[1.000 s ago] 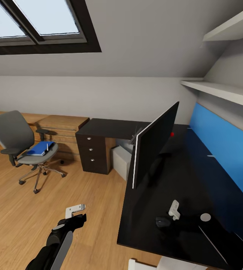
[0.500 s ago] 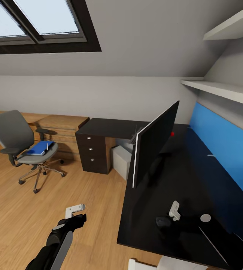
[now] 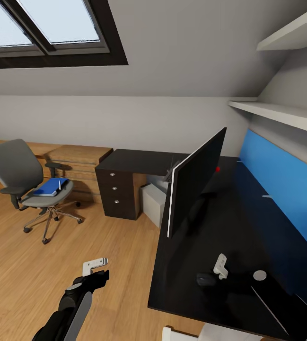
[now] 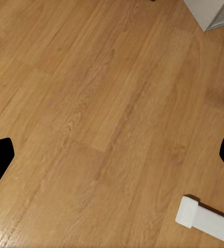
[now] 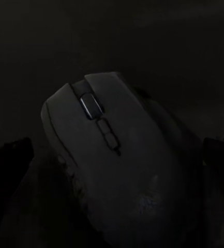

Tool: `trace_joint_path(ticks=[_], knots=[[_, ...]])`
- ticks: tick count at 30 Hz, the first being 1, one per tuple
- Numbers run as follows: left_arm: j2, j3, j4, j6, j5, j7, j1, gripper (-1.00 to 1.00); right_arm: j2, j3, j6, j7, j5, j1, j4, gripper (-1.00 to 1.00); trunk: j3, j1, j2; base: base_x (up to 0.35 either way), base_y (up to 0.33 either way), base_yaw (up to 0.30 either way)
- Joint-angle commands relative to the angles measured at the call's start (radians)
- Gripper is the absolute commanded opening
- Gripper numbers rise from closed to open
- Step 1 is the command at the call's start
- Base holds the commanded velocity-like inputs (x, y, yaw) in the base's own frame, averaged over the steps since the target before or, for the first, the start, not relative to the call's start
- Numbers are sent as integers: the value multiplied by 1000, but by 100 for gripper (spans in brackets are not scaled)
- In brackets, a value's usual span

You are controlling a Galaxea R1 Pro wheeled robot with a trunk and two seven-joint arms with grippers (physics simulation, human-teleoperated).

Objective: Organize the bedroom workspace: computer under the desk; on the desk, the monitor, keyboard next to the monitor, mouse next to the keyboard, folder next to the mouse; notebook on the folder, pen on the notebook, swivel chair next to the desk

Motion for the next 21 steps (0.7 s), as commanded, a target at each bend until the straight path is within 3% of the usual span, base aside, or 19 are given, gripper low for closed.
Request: trace_joint_path(ticks=[1,21], knots=[[0,-2,-1,3,11,9,-1,100,-1,1,5,3,4,-1,-2,-100,-1,0,-1,0,0,0],[0,1,-1,1,10,1,-1,100,-1,17,5,-1,19,-1,-3,-100,-1,0,-1,0,0,0]])
